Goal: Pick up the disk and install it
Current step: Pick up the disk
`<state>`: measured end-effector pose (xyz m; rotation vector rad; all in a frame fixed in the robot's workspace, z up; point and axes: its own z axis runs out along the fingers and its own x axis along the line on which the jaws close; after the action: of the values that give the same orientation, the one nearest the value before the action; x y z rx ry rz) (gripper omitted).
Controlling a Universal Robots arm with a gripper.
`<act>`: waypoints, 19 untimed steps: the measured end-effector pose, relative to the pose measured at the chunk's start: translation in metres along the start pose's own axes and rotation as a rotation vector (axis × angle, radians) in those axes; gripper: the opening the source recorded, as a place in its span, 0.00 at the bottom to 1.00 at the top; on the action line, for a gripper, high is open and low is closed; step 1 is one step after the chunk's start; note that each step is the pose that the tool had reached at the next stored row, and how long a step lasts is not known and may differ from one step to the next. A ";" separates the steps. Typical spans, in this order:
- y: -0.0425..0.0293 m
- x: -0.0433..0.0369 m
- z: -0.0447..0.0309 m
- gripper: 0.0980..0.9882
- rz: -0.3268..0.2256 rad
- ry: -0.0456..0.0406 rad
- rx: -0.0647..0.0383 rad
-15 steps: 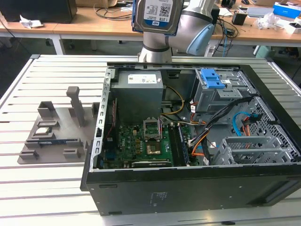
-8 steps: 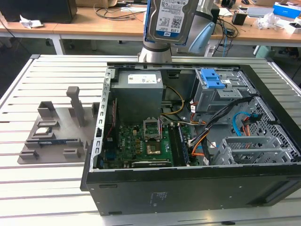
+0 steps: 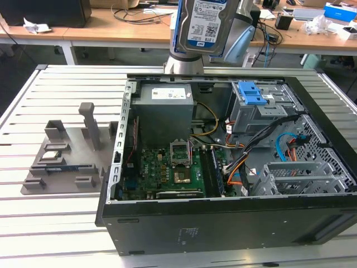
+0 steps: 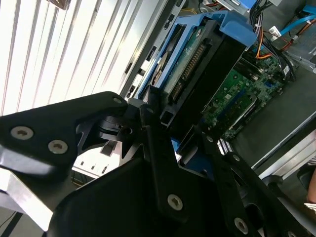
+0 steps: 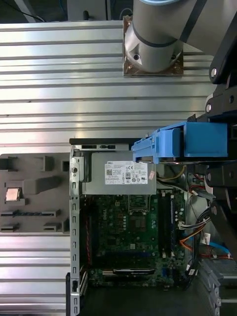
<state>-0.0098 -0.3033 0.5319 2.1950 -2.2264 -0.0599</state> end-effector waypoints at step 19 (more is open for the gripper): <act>-0.0005 0.0131 0.0019 0.30 0.000 0.0014 0.000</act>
<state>-0.0096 -0.3163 0.5297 2.1945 -2.2257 -0.0583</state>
